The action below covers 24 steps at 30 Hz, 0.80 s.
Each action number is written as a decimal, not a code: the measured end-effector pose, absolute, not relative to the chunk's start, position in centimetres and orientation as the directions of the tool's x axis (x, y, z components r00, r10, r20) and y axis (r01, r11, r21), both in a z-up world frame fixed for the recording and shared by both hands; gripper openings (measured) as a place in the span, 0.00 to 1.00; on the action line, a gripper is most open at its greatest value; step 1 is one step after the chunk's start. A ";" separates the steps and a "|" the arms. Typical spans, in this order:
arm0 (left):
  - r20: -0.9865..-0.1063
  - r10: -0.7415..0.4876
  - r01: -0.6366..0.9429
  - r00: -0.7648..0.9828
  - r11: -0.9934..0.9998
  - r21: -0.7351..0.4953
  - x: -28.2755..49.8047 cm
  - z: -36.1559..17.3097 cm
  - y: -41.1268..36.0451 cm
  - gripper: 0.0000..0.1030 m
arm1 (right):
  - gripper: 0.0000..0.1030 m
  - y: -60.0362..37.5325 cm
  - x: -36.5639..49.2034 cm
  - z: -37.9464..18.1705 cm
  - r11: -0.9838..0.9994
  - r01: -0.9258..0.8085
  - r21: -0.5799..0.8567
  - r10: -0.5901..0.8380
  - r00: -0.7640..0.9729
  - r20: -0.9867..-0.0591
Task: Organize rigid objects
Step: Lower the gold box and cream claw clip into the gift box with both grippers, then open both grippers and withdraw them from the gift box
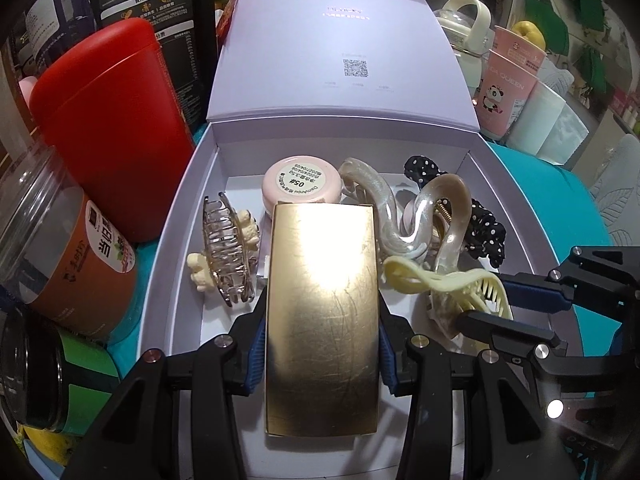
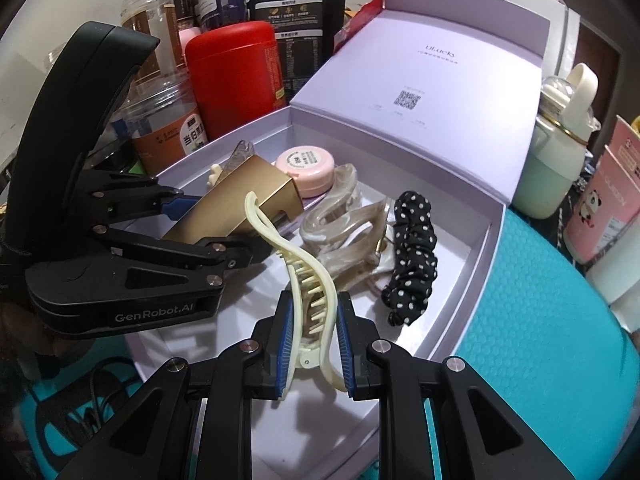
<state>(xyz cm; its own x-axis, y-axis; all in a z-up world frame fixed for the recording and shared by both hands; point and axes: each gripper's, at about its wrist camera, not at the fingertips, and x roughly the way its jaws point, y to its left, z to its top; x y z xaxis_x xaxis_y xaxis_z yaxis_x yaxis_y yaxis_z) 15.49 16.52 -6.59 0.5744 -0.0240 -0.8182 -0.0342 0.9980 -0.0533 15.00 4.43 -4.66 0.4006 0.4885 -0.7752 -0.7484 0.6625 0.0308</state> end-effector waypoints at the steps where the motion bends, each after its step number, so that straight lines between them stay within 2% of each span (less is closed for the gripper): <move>1: -0.817 -0.026 -0.036 0.576 0.998 -0.057 15.3 -6.6 16.6 0.43 | 0.21 4.3 15.0 -4.7 0.666 -0.745 0.036 0.487 0.398 -0.777; 4: -0.816 -0.044 -0.034 0.577 0.996 -0.078 14.9 -6.5 16.9 0.43 | 0.22 4.0 14.9 -4.5 0.680 -0.733 0.022 0.477 0.419 -0.773; 7: -0.821 -0.047 -0.036 0.569 0.996 -0.082 14.8 -6.5 16.9 0.43 | 0.30 3.7 14.8 -4.2 0.696 -0.718 0.008 0.462 0.439 -0.771; 17: -0.813 -0.027 -0.050 0.581 0.996 -0.069 13.8 -4.9 16.6 0.45 | 0.37 2.3 14.2 -2.4 0.738 -0.675 -0.011 0.440 0.493 -0.750; 18: -0.812 -0.027 -0.053 0.583 0.996 -0.071 13.8 -4.7 16.6 0.48 | 0.38 2.2 14.2 -2.2 0.742 -0.670 -0.012 0.439 0.500 -0.747; 20: -0.807 -0.021 -0.060 0.590 0.996 -0.070 13.6 -4.3 16.7 0.66 | 0.42 1.9 14.0 -1.8 0.747 -0.664 -0.010 0.442 0.508 -0.740; 21: -0.804 -0.019 -0.063 0.594 0.996 -0.070 13.5 -4.2 16.8 0.80 | 0.42 1.8 13.9 -1.7 0.750 -0.662 -0.010 0.442 0.511 -0.737; 24: -0.790 -0.014 -0.069 0.612 0.995 -0.071 13.0 -3.5 16.8 0.81 | 0.42 1.7 13.7 -1.5 0.757 -0.653 -0.016 0.435 0.521 -0.734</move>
